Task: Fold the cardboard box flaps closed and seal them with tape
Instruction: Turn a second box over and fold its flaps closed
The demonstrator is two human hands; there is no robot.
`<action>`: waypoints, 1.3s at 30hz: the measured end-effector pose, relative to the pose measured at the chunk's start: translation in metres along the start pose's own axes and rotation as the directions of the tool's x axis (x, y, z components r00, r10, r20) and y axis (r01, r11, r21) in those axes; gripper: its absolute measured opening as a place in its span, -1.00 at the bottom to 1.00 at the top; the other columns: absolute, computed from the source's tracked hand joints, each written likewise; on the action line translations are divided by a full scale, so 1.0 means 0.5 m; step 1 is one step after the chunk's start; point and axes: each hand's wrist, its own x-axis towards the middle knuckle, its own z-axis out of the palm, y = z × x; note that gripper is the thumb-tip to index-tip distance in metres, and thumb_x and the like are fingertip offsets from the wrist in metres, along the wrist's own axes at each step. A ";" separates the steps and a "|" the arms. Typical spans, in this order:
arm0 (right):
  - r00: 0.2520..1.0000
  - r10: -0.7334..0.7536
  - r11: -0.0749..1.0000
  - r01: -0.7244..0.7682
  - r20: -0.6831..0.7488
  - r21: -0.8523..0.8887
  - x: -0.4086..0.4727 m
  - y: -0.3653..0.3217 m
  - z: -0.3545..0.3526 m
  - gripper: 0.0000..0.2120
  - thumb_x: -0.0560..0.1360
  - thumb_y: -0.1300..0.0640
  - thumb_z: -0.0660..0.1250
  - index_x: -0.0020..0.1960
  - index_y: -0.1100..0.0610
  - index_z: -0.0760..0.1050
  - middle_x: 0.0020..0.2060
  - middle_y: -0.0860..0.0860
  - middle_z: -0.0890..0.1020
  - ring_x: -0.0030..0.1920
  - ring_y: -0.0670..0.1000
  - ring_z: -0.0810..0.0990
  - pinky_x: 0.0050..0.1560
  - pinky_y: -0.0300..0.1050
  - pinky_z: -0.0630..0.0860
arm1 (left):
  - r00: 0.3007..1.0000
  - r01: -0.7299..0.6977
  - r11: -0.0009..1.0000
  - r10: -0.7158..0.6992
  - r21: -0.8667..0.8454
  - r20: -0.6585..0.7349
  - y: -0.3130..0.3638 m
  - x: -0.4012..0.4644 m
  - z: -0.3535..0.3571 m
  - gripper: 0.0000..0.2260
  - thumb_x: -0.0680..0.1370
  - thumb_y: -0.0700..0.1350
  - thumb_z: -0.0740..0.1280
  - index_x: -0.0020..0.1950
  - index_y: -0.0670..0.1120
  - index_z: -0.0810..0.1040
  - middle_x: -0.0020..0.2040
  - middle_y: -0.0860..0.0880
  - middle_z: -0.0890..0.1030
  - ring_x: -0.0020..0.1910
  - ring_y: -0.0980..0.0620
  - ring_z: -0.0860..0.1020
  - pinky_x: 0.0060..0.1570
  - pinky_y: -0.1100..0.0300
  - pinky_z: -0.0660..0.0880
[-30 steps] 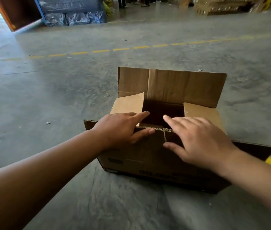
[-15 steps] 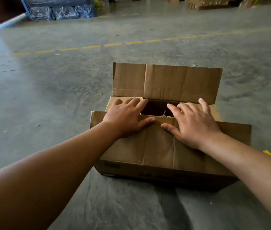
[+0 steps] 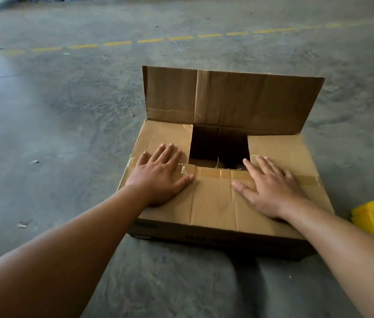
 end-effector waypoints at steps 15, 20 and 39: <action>0.898 -0.097 0.991 0.048 -0.430 -0.125 0.119 0.002 -0.191 -0.21 0.49 -0.42 -0.09 0.56 0.01 0.04 0.51 0.16 0.20 0.47 0.20 0.19 0.38 0.19 0.25 | 0.993 0.086 0.992 -0.092 -0.088 -0.073 0.015 -0.018 0.005 -0.12 0.44 0.56 -0.11 0.58 0.13 -0.37 0.59 0.09 -0.32 0.53 0.07 -0.38 0.55 -0.10 -0.22; 0.904 0.009 0.995 -0.049 -0.427 -0.082 0.221 0.050 -0.314 -0.10 0.41 -0.51 -0.16 0.58 0.00 -0.11 0.57 0.10 -0.01 0.55 0.12 -0.04 0.49 0.21 -0.06 | 0.978 0.075 0.990 -0.097 -0.122 -0.185 0.018 -0.021 0.007 -0.09 0.44 0.56 -0.04 0.56 0.14 -0.40 0.58 0.09 -0.36 0.52 0.09 -0.43 0.54 -0.06 -0.25; 0.955 -0.133 0.976 0.079 -0.266 -0.205 -0.006 0.032 -0.108 -0.15 0.42 -0.49 -0.28 0.53 -0.03 0.08 0.42 0.08 0.31 0.37 0.17 0.23 0.35 0.17 0.25 | 0.929 -0.007 1.000 0.007 0.001 -0.370 0.041 -0.058 -0.016 -0.08 0.49 0.46 0.10 0.60 0.04 -0.33 0.58 -0.08 -0.40 0.55 -0.08 -0.40 0.53 -0.16 -0.24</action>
